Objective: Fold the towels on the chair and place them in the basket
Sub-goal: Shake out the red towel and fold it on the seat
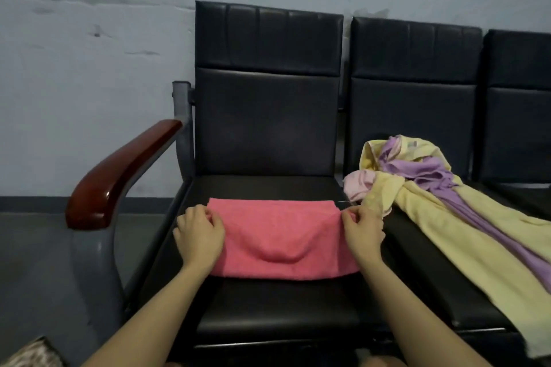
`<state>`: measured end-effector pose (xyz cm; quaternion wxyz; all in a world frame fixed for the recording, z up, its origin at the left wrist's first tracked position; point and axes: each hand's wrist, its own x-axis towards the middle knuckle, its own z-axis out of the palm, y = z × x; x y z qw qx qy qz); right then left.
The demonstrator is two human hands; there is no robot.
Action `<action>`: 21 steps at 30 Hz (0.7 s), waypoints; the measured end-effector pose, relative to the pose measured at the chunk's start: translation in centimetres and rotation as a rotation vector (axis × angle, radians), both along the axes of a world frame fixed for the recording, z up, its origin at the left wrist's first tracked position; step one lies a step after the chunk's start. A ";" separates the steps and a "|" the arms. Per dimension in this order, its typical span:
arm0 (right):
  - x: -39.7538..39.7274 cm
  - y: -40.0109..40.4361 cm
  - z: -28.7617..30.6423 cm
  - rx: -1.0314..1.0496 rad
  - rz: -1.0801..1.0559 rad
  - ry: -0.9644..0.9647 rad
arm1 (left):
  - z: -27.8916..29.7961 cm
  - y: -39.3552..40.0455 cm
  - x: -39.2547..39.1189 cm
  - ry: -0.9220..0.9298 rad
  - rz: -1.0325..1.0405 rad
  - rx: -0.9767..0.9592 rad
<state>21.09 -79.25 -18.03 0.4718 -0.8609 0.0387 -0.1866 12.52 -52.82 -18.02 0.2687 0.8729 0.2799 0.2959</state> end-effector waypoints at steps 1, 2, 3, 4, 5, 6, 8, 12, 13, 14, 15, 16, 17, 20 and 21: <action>0.3 0.4 -0.3 -0.048 0.002 0.035 | -0.4 0.2 0.4 0.067 -0.039 0.055; 0.8 0.8 -0.6 -0.101 0.014 0.054 | -0.6 0.3 1.0 0.138 -0.080 0.109; 1.3 1.1 -1.0 -0.158 0.032 0.063 | -0.8 0.4 1.6 0.199 -0.121 0.156; 1.7 1.3 -1.3 -0.219 0.067 0.066 | -0.9 0.4 2.2 0.245 -0.161 0.194; 2.3 1.6 -1.6 -0.281 0.116 0.073 | -1.1 0.5 3.0 0.282 -0.203 0.225; 2.8 1.9 -1.9 -0.336 0.172 0.077 | -1.1 0.4 3.7 0.319 -0.248 0.253; 3.9 2.6 -2.5 -0.437 0.292 0.088 | -1.4 0.4 5.1 0.411 -0.348 0.314; 5.1 3.3 -3.9 -0.660 0.498 0.193 | -2.7 0.5 6.4 0.617 -0.490 0.388; 5.0 3.3 -4.3 -0.716 0.520 0.233 | -3.1 0.6 6.4 0.654 -0.507 0.376; 4.8 3.2 -4.5 -0.762 0.528 0.256 | -3.4 0.8 6.2 0.681 -0.519 0.357; 4.5 3.0 -4.7 -0.792 0.525 0.261 | -3.6 0.9 5.9 0.696 -0.530 0.343; 4.2 2.8 -4.7 -0.807 0.518 0.255 | -3.7 1.1 5.6 0.698 -0.540 0.338; 3.7 2.7 -4.6 -0.809 0.509 0.240 | -3.8 1.2 5.1 0.691 -0.545 0.337; 1.7 2.6 -4.5 -0.823 0.486 0.161 | -3.9 1.3 3.2 0.643 -0.534 0.343; 1.1 2.6 -4.5 -0.819 0.484 0.137 | -3.9 1.2 2.5 0.629 -0.531 0.347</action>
